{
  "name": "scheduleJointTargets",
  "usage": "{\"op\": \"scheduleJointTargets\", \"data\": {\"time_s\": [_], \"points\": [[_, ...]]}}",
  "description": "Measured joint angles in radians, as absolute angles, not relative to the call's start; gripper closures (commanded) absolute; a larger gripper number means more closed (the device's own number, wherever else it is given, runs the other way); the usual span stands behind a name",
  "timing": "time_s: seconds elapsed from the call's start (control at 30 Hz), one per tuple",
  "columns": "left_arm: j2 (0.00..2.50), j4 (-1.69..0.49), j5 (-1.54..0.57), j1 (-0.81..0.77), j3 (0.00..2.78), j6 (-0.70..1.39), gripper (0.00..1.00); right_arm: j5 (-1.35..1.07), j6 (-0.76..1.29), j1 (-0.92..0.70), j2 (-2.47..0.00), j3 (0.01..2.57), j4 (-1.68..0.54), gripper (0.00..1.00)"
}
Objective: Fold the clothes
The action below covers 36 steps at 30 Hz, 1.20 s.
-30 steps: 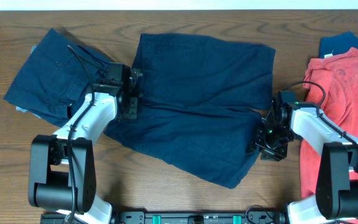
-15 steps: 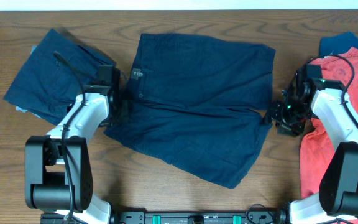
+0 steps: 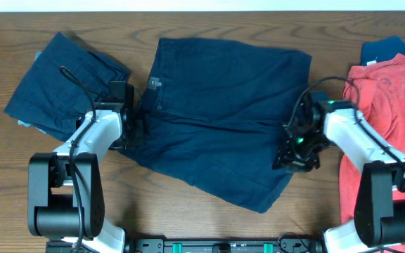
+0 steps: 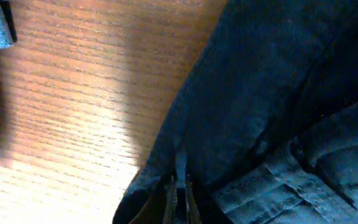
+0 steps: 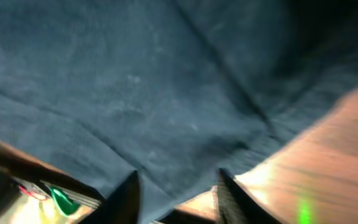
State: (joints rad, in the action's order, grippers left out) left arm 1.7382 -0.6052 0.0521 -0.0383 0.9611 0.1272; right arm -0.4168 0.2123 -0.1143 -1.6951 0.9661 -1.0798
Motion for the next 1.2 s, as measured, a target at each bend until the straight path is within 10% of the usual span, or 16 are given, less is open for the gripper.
{"op": "scheduleJointTargets", "data": {"time_s": [0.6, 1.2], "points": [[1.622, -0.677, 0.037, -0.038, 0.977, 0.123, 0.90, -0.487, 0.302, -0.331, -1.689, 0.776, -0.683, 0.96], [1.600, -0.706, -0.027, -0.038, 0.979, 0.108, 0.70, -0.332, 0.231, -0.185, -1.701, 1.139, -1.124, 0.68]]}}
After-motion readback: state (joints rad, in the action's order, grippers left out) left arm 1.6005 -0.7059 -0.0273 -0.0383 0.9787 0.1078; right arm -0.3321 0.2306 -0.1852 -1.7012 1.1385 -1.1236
